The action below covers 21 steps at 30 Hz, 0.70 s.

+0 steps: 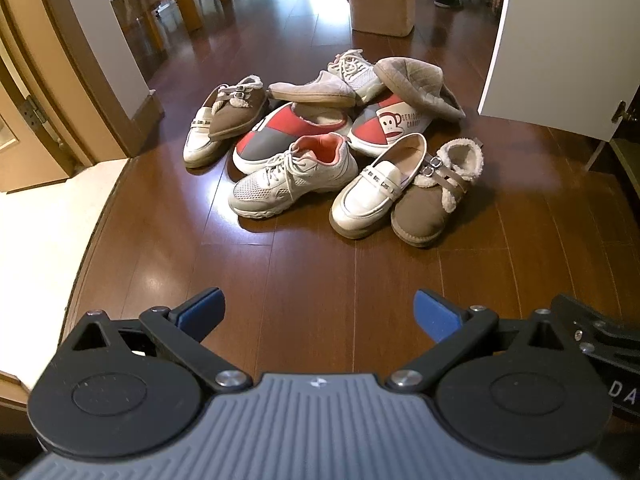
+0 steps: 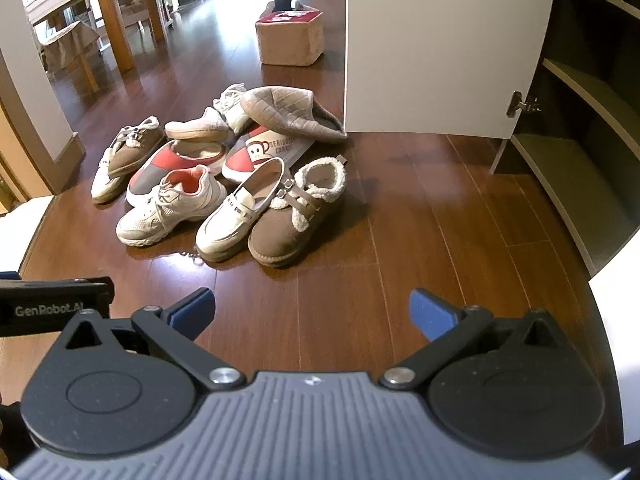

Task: Organize scattered shoes
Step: 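Approach the shoe pile with both tools open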

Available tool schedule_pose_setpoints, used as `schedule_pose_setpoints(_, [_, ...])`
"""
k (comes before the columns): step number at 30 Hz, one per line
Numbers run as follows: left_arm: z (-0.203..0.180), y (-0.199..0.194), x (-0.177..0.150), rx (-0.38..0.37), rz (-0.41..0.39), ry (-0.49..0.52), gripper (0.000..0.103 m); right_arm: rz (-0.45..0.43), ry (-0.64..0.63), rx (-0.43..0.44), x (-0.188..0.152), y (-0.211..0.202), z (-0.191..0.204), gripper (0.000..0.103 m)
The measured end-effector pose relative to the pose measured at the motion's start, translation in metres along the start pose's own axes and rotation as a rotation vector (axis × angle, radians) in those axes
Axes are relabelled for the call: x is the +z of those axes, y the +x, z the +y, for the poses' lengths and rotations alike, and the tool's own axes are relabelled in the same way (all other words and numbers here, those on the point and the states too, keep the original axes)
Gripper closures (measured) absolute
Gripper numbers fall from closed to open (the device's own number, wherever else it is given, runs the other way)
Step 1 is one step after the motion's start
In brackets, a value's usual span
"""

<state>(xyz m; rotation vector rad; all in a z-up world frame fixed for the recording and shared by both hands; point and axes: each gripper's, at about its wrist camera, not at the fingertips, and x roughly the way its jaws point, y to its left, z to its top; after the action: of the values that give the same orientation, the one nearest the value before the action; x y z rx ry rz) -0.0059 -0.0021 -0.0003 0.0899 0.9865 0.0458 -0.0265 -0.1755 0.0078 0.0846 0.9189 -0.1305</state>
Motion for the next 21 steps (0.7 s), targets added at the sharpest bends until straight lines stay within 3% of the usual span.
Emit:
schedule_pose_setpoints(2, [-0.007,-0.005,-0.007,0.008,-0.009,0.006,0.001,-0.002,-0.001,-0.003,0.001,0.000,-0.001,0.001])
schedule_pose_setpoints(5, [0.009,0.007,0.006,-0.047,0.043,-0.021,0.001,-0.024,-0.020,-0.021,-0.002,-0.004,0.003,0.001])
schedule_pose_setpoints(9, [-0.004,0.008,0.006,-0.013,0.039,-0.015,0.001,0.011,-0.022,-0.020,-0.002,0.005,0.005,0.001])
schedule_pose_setpoints(15, [0.001,0.009,0.011,-0.026,0.065,-0.052,0.001,0.055,-0.011,-0.033,0.000,0.019,0.006,0.001])
schedule_pose_setpoints(21, [0.006,0.022,0.018,0.013,0.084,-0.066,0.001,0.090,0.019,-0.050,0.000,0.032,0.007,0.001])
